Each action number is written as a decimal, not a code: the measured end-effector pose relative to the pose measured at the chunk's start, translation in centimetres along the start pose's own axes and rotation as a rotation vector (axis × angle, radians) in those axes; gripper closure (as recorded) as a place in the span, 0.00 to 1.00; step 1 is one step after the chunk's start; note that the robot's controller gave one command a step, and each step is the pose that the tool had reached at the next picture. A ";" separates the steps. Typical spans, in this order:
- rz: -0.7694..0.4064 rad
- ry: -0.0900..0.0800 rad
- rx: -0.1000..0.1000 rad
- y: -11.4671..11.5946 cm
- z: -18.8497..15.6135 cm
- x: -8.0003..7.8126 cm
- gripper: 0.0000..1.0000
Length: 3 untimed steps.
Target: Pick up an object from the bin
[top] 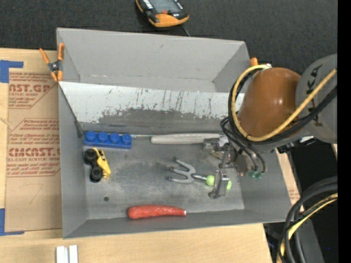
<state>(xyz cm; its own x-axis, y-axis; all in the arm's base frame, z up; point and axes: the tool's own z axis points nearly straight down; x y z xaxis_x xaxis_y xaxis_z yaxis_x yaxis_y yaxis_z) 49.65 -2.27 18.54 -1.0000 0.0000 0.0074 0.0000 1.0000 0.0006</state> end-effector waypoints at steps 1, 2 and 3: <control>-0.001 -0.009 0.001 0.0 -0.4 -0.2 0.00; 0.089 -0.002 -0.001 -0.4 11.9 -3.0 0.00; 0.138 -0.018 -0.002 0.3 11.6 -2.8 0.00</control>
Offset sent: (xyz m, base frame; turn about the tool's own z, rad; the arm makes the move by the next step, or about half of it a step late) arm 0.0307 -0.0045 -0.1154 0.0883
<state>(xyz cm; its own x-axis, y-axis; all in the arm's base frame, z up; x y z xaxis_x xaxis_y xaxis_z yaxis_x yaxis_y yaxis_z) 52.37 -1.99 6.96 -0.9905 0.1374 -0.0100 0.1373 0.9905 0.0023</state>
